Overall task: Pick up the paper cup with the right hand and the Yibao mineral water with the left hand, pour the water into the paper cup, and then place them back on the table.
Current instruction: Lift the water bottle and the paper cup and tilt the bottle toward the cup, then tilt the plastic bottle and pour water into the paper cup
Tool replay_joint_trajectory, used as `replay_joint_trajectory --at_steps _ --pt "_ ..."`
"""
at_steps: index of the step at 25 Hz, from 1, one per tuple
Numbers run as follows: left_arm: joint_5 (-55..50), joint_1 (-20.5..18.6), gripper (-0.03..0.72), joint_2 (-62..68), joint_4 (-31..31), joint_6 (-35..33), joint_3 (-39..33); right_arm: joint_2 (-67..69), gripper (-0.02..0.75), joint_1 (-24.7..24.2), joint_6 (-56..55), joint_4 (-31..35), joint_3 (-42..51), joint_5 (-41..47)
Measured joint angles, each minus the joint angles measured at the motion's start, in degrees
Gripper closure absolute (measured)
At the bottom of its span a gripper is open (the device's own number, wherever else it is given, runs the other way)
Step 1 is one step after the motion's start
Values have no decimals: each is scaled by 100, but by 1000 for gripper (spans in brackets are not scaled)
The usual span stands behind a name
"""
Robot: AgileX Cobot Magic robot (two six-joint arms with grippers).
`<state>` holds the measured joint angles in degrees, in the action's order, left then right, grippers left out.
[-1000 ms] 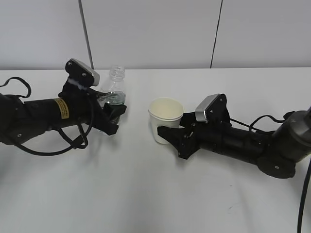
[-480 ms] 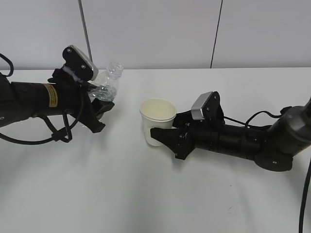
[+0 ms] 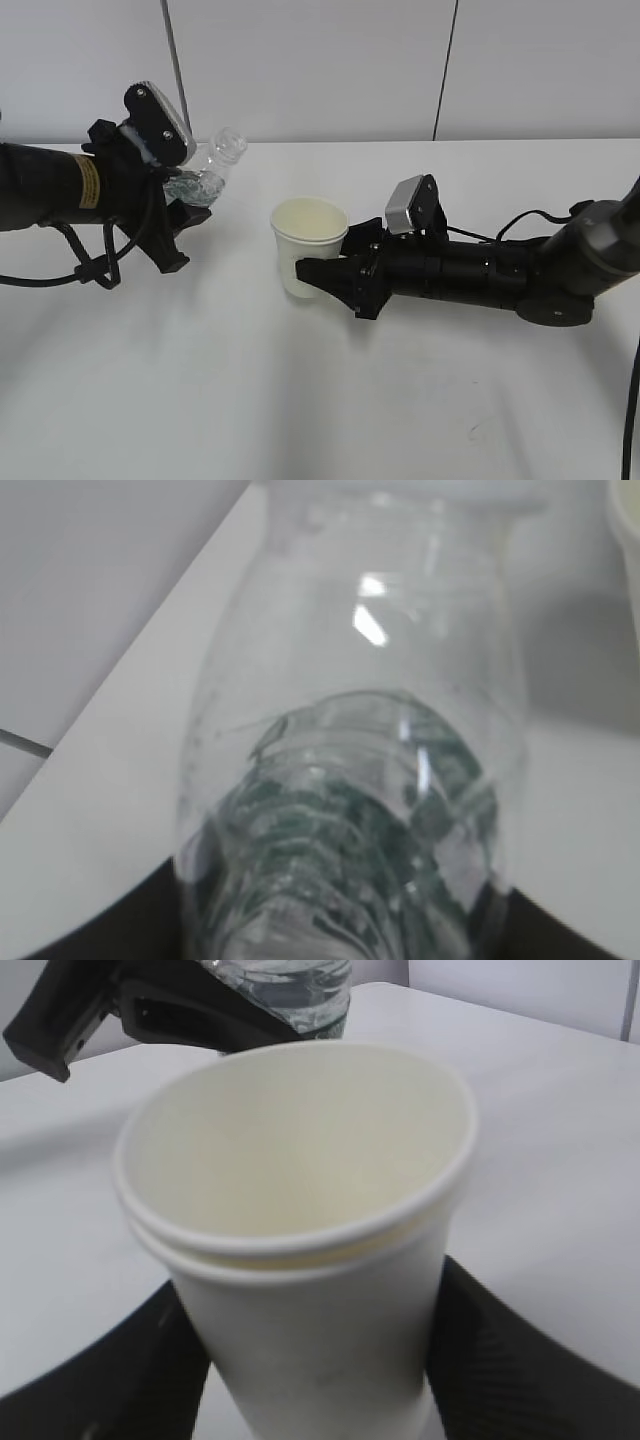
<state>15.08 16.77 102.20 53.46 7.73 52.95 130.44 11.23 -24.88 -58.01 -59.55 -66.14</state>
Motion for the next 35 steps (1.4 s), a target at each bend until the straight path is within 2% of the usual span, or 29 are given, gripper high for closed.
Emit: replay_joint_trajectory --at_steps 10,14,19,24,35 --pt "-356 2 356 -187 255 0 0 12 249 22 -596 -560 -450 173" --pt "-510 12 356 -207 443 0 0 12 249 209 -744 -731 -619 329" --pt "-828 54 356 -378 565 0 60 12 249 438 -757 -781 -756 580" --pt "-1094 81 356 -416 817 0 107 15 249 449 -757 -778 -815 649" --pt "-1880 453 356 -416 1656 -6 359 15 249 449 -768 -746 -815 731"
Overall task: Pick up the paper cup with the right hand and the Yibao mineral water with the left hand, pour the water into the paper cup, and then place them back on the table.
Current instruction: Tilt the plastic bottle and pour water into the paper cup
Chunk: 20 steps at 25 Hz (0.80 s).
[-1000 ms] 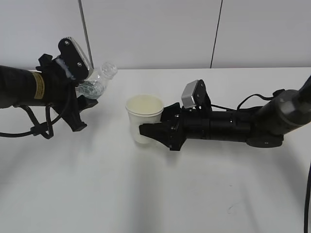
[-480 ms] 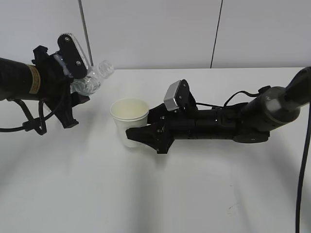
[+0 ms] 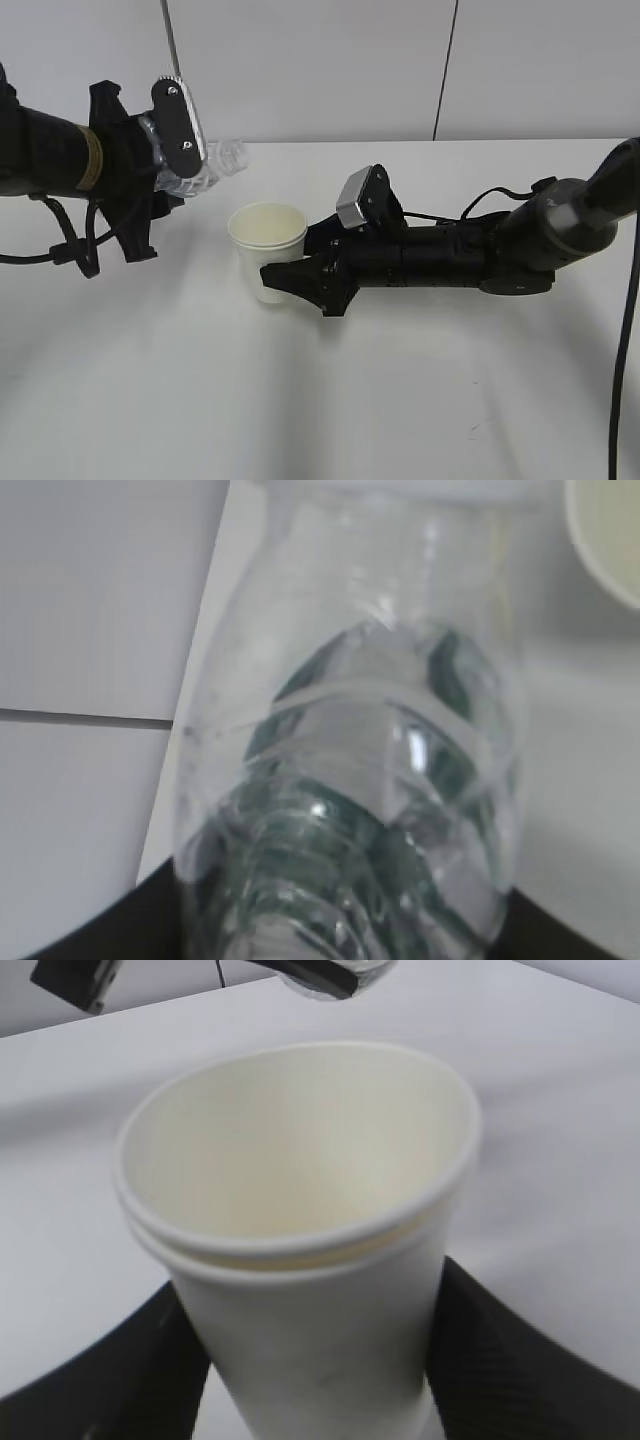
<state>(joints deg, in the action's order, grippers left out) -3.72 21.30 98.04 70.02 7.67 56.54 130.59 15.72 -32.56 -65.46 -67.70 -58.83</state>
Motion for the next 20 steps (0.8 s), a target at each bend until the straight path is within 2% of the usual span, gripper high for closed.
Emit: replay_joint_trajectory --at_steps 8,20 --pt "-552 263 356 -7 535 -10 48 0 249 0 -32 12 0 24" --pt "-899 339 371 -7 1022 -12 48 0 250 0 -92 21 0 128"
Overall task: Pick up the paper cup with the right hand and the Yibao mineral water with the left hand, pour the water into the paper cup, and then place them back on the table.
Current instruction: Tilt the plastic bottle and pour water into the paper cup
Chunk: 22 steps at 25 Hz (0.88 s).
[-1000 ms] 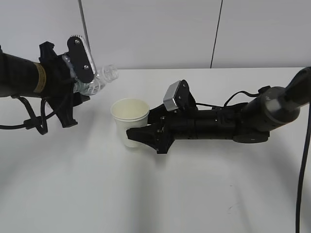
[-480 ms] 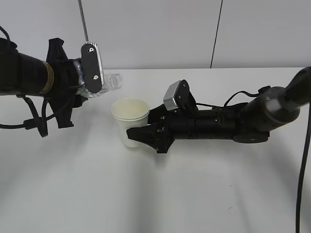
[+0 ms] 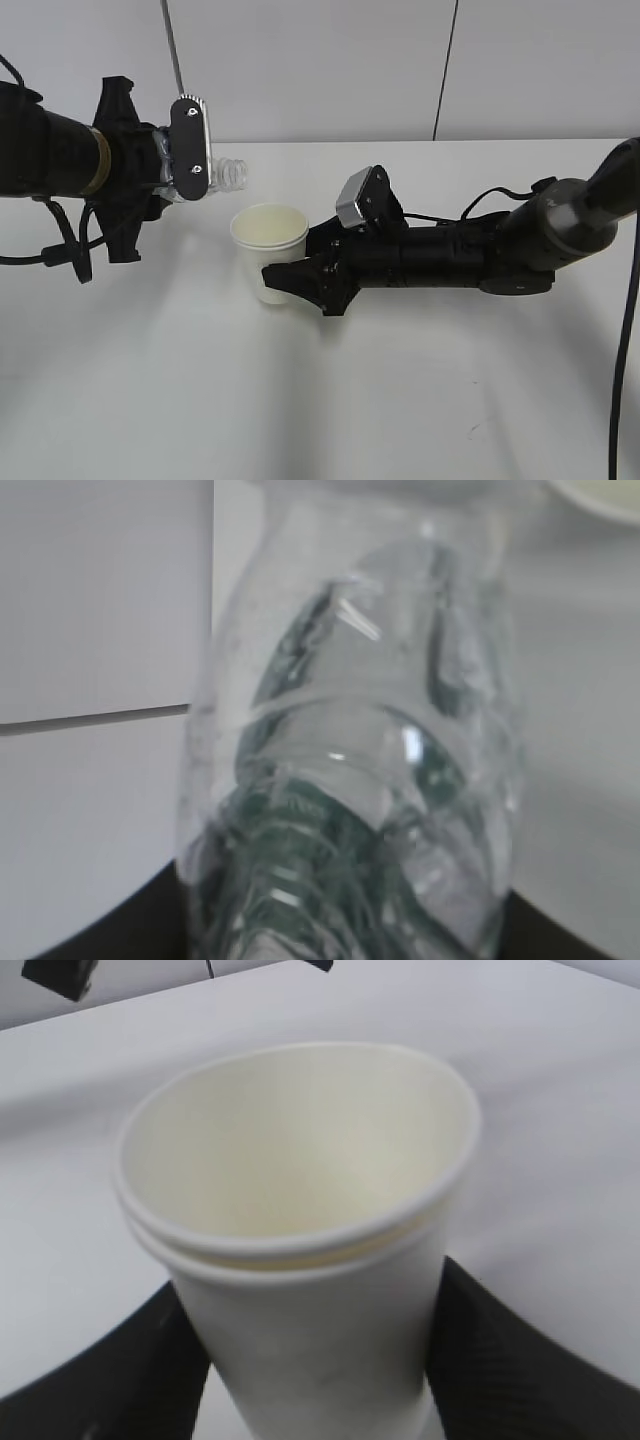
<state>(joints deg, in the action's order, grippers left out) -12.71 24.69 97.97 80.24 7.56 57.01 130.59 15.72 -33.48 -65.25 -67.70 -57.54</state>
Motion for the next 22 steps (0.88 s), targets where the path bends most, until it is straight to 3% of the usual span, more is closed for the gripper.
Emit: replay_joint_trajectory --at_steps 22 --pt "-109 0 373 0 509 -5 0 0 250 0 -12 0 0 30"
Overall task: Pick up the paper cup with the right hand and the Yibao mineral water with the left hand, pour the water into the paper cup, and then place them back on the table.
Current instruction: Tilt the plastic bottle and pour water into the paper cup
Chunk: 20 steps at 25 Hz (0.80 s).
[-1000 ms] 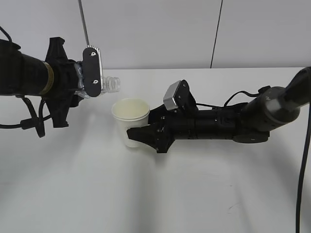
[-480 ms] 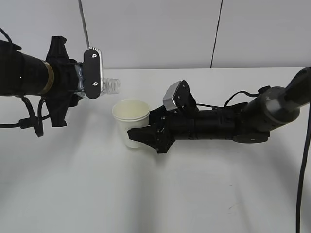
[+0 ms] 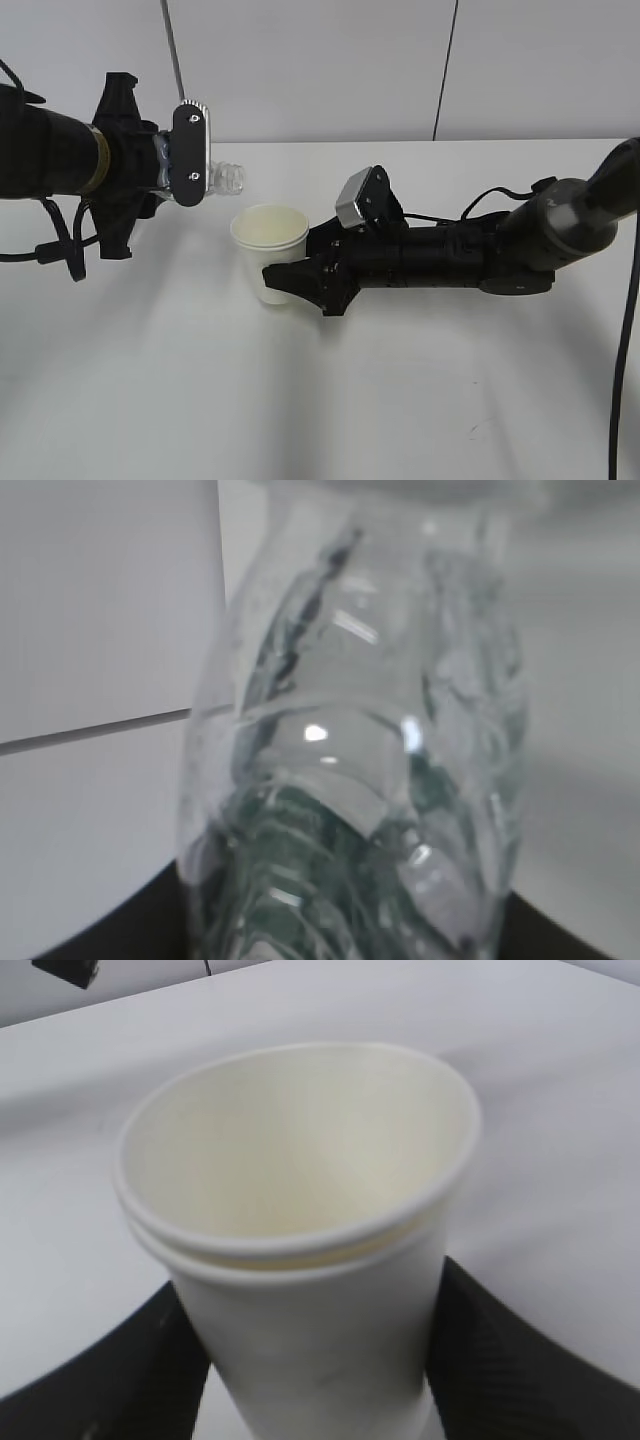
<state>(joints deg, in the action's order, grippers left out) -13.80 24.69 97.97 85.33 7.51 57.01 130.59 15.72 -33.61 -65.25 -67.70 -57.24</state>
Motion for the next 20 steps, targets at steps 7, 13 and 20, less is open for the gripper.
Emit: replay_joint_trajectory --at_steps 7,13,20 --pt "-40 0 373 0 100 0 0 0 250 0 0 0 0 0" --pt "-65 0 373 0 159 0 0 0 250 0 0 0 0 0" --pt "-67 0 373 0 245 0 0 0 250 0 0 0 0 0"
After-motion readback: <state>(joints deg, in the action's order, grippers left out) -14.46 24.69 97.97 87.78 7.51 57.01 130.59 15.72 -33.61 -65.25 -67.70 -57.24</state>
